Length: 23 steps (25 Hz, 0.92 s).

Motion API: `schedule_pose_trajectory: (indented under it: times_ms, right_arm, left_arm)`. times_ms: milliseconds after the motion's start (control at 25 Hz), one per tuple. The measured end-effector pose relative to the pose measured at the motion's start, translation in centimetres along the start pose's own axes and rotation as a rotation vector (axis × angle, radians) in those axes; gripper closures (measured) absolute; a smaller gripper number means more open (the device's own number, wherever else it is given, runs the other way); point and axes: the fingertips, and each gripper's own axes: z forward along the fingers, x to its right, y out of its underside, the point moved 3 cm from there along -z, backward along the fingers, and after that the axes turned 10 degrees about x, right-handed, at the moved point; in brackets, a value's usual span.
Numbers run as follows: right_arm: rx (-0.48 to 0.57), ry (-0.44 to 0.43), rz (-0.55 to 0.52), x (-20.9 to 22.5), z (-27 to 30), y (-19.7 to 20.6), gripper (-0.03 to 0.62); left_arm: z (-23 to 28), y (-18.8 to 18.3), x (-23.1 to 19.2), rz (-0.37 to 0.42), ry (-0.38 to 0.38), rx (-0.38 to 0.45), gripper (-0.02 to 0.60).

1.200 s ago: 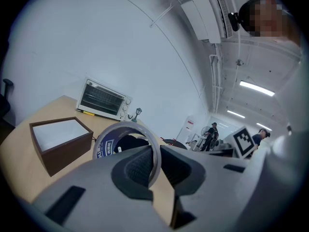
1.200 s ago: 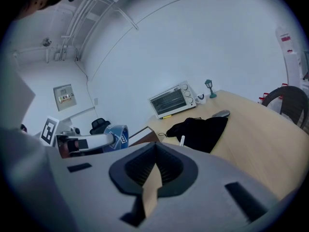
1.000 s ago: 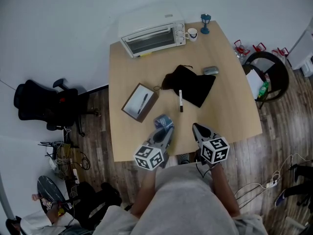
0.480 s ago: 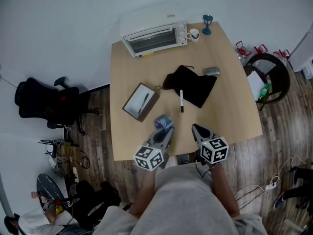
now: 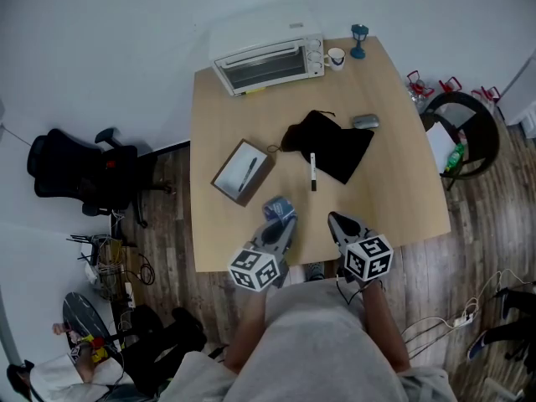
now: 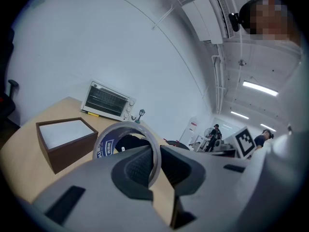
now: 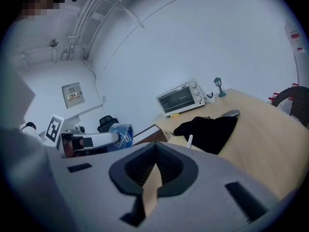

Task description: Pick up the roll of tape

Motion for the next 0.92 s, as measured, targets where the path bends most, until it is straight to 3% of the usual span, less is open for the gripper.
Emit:
schedule_pose_trajectory:
  times_ms: [520,920]
  right_arm:
    - [0.015,-0.032,-0.001,-1.0,0.3,0.0,0.591]
    - [0.006,-0.077,-0.035,-2.0,0.1,0.4,0.591]
  left_arm:
    - [-0.2,0.1,0.0,0.038,0.019,0.014,0.543]
    - [0.1,0.9,0.3,0.008,0.081,0.011,0.543]
